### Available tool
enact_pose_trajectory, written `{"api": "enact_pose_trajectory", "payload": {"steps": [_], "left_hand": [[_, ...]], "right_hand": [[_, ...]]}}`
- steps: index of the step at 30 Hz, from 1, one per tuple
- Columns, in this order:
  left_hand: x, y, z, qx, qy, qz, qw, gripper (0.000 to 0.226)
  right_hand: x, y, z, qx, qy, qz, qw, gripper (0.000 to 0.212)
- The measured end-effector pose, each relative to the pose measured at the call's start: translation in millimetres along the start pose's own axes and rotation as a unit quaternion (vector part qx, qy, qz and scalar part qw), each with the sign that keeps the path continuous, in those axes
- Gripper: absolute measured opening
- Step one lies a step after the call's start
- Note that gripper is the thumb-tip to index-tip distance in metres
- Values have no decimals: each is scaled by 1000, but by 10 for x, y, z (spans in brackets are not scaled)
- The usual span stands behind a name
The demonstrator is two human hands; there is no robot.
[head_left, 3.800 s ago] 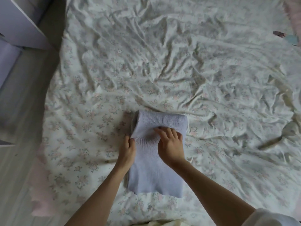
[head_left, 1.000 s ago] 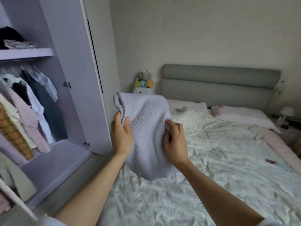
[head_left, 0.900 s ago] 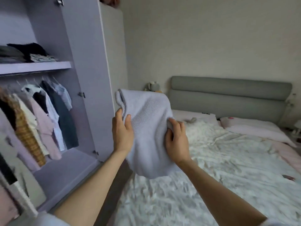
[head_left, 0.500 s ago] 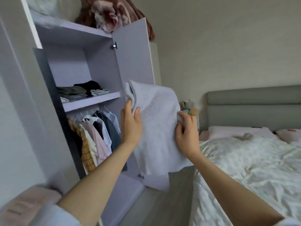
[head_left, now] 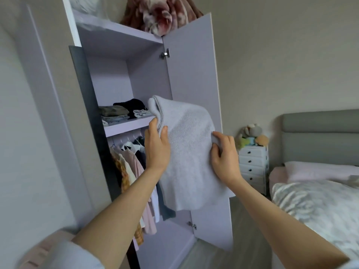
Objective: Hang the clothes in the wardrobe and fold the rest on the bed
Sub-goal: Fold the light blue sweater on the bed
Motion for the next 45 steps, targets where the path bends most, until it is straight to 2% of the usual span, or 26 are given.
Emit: {"api": "enact_pose_trajectory", "payload": {"steps": [7, 12, 19, 29, 35, 40, 45], "left_hand": [[816, -958, -866, -49, -3, 21, 999, 39], [1348, -1717, -1525, -63, -9, 34, 997, 38], [1993, -2605, -1609, -119, -84, 26, 989, 37], [3103, -3807, -1190, -192, -171, -2, 966, 41], [3854, -4706, -236, -242, -270, -22, 932, 35], [4398, -5306, 682, -283, -347, 26, 894, 38], [4910, -5892, 1333, -274, -387, 125, 872, 45]], "right_hand": [[-1043, -983, -860, 31, -15, 26, 999, 34], [-1812, -1790, -1438, 67, -34, 8, 997, 34], [-2219, -2537, -2499, 121, -85, 25, 989, 35], [-2252, -3295, -4199, 135, -166, 78, 974, 32], [-1781, -3729, -5688, 161, -220, 145, 951, 31], [-1217, -3886, -6948, 221, -292, 161, 916, 31], [-759, -4003, -7995, 263, -328, 97, 902, 29]]}}
Point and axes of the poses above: each hand's wrist, its own y-axis away from the middle knuckle, its own z-axis out of the back of the hand, x = y × z, the point moved 2 cm from there along -y, towards the middle knuckle, and after that the axes turned 8 degrees about -y, right-handed, at the moved point
